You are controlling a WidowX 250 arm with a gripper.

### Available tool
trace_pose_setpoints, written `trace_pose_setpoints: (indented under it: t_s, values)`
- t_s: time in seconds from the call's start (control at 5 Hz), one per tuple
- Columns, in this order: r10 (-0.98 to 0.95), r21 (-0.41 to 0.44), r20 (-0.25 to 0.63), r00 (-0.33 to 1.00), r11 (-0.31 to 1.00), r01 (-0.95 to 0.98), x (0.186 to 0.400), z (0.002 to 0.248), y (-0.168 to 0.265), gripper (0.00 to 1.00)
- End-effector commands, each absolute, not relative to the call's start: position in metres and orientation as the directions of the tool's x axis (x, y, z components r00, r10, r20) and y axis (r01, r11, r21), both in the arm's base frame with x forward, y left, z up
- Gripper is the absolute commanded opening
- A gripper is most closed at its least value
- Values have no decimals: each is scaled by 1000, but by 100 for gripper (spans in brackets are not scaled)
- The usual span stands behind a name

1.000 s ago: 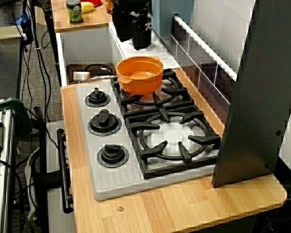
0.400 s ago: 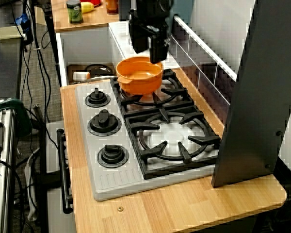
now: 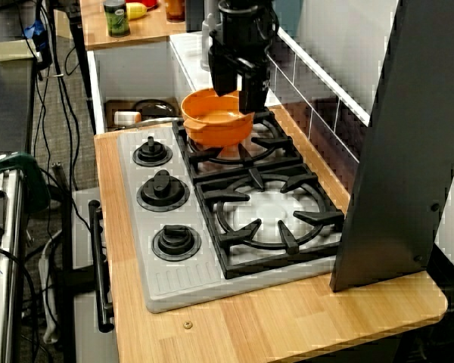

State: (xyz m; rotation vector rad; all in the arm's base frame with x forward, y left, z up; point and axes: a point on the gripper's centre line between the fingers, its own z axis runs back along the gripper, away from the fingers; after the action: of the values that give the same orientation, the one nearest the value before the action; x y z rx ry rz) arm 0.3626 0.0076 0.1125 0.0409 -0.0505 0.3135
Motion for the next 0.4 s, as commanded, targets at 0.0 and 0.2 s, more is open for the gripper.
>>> trace_pose_setpoints:
  t_s: [0.0, 0.2]
  values:
    - [295, 33, 93, 951, 954, -299, 359, 123, 11, 100]
    - [293, 41, 89, 952, 954, -298, 357, 117, 11, 100]
